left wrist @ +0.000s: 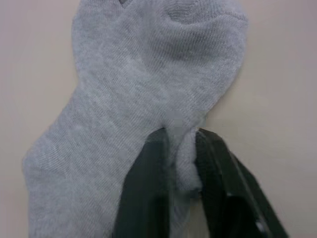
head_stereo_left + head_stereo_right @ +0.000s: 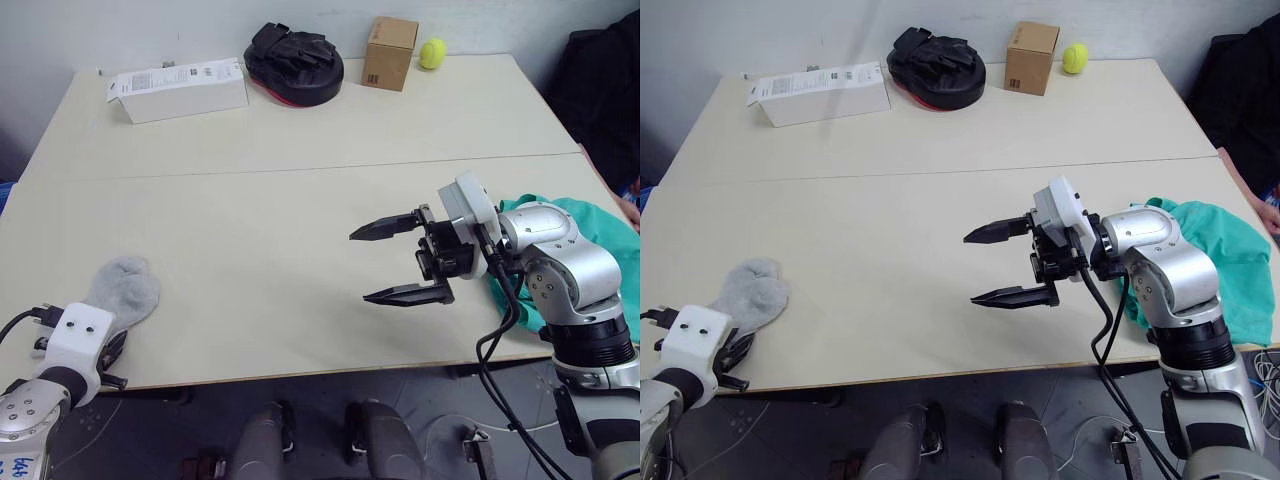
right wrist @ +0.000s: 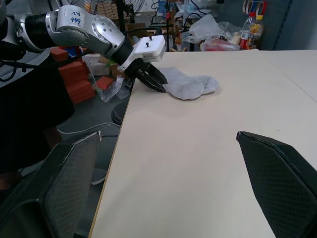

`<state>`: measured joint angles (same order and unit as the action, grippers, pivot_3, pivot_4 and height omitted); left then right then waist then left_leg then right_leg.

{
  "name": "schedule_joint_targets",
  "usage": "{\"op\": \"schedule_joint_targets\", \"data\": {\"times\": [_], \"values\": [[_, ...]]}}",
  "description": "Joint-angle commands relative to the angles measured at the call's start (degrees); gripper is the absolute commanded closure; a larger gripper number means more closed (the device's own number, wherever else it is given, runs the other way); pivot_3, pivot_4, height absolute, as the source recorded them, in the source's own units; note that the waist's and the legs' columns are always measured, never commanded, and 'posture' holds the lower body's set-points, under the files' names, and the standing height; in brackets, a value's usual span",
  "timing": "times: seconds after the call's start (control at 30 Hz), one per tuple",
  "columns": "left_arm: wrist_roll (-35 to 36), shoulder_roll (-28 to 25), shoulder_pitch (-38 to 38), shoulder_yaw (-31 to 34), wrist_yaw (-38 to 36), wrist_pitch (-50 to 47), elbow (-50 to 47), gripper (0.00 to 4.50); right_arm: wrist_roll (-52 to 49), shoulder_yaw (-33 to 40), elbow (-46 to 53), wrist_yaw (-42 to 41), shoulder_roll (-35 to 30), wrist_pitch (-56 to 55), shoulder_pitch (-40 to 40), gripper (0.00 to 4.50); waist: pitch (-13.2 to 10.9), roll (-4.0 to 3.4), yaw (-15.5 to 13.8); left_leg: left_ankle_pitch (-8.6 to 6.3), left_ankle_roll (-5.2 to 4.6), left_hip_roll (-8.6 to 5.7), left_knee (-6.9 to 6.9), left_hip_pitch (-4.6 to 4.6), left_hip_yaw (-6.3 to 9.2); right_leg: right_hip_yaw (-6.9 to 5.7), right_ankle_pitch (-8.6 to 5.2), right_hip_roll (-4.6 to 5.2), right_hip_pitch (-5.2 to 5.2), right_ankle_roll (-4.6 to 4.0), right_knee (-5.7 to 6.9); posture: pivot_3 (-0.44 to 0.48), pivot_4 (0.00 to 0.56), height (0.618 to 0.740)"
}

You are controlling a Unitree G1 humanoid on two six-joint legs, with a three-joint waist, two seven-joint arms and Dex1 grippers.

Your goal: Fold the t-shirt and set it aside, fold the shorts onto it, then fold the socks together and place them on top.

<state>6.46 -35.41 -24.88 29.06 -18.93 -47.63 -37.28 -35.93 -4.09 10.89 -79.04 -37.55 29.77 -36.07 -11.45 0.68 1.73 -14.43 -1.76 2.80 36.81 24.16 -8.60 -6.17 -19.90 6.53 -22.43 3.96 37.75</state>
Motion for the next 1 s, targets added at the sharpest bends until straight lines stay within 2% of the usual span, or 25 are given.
{"op": "schedule_joint_targets", "data": {"times": [0.03, 0.23, 0.43, 0.7, 0.87, 1.0], "values": [[-1.45, -0.52, -0.22, 0.45, -0.17, -0.58, 2.08, 4.45, -1.33, 1.4, 2.06, 0.15, -0.78, -0.17, 0.0, 0.0, 0.0, 0.0, -0.05, 0.0, 0.0, -0.01, 0.0, 0.0, 0.0, 0.0, 0.0, 0.0, 0.0, 0.0, 0.0, 0.0, 0.15, 0.74], [-1.59, -2.27, 1.31, 0.54, -1.33, 1.27, 3.82, 4.45, -1.28, 1.77, 2.27, 0.74, -0.9, -0.16, 0.83, 0.0, 0.0, 0.0, -0.11, -0.05, 0.09, 0.0, -0.01, 0.0, 0.0, 0.0, 0.0, 0.0, 0.0, 0.0, 0.0, 0.0, 0.15, 0.74], [-1.14, -5.34, 3.45, -4.37, -6.47, 8.82, 3.62, 4.45, -0.78, 2.03, 3.23, 0.56, -2.24, -0.91, 2.64, 0.0, 0.0, 0.0, -0.37, -0.1, 0.18, -0.02, -0.04, 0.01, 0.0, 0.0, 0.0, 0.03, -0.02, 0.0, -0.02, 0.0, 0.15, 0.74], [-0.19, -11.5, 11.98, -17.7, -18.95, 21.16, 4.07, 4.45, 3.08, 2.06, 5.72, 1.05, -5.11, -6.19, 9.46, 0.0, 0.0, 0.01, -0.86, -0.12, 0.18, -0.08, -0.12, 0.07, -0.04, 0.01, 0.0, 0.09, 0.04, 0.0, -0.34, 0.0, 0.15, 0.74], [-3.56, -12.02, 26.6, -31.82, -26.47, 31.07, 12.03, 4.45, 3.31, 4.27, 7.91, 3.61, -6.96, -6.35, 14.63, 0.0, 0.0, 0.0, -0.92, 0.21, 0.06, -0.1, -0.42, -0.01, -0.15, -0.03, 0.01, 0.05, -0.02, 0.0, -0.29, 0.0, 0.15, 0.74], [-6.54, -8.5, 37.43, -41.02, -30.53, 37.39, 19.35, 4.45, 4.17, 5.88, 9.86, 5.35, -8.65, -7.16, 18.74, 0.0, -0.01, 0.02, -1.17, 0.33, 0.0, -0.12, -0.43, -0.01, -0.21, -0.05, 0.01, 0.01, -0.02, 0.02, -0.26, 0.0, 0.15, 0.74]]}}
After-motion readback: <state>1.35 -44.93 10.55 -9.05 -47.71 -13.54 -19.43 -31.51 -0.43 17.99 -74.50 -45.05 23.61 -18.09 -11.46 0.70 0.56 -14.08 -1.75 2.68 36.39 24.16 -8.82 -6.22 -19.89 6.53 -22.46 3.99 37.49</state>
